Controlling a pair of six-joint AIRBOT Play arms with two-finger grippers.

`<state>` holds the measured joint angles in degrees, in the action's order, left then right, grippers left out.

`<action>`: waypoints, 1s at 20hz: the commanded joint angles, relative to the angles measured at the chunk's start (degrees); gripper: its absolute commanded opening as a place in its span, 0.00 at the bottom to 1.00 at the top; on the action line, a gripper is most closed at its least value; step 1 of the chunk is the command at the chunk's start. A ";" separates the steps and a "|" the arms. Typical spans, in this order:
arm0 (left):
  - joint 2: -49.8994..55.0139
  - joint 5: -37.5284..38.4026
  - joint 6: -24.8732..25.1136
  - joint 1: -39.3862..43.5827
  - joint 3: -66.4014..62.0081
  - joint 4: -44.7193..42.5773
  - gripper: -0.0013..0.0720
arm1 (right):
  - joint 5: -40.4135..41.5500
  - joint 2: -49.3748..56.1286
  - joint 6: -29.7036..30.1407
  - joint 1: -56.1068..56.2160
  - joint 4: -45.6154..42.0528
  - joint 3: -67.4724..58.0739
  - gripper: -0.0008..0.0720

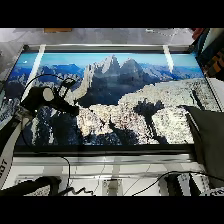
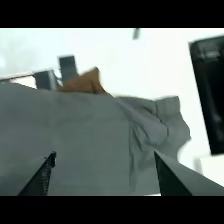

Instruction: Fold the clothes and pants, and hang the long-sleeved shirts on hangers.

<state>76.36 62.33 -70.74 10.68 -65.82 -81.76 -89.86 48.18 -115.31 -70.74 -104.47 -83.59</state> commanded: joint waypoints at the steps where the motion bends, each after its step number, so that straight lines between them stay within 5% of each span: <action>1: 0.02 0.00 0.02 0.04 0.00 -0.04 0.97 | 4.57 0.70 0.07 -0.09 5.68 -0.02 0.68; 3: 0.02 0.00 0.02 0.04 0.00 -0.04 0.97 | 5.01 1.84 0.55 0.00 13.29 0.22 0.05; 8: 0.02 0.02 0.02 0.02 0.00 -0.04 0.97 | 8.74 3.41 12.68 12.55 27.74 4.02 0.04; 16: 0.02 0.00 0.02 0.02 0.00 -0.04 0.97 | 15.58 4.02 18.62 63.52 14.58 11.74 0.04; 20: 0.02 0.00 0.02 0.02 0.00 -0.04 0.97 | 17.33 4.02 18.91 75.23 8.35 14.84 0.04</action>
<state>76.36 62.33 -70.74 10.68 -65.82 -81.78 -74.56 52.18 -97.58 -4.91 -91.15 -70.89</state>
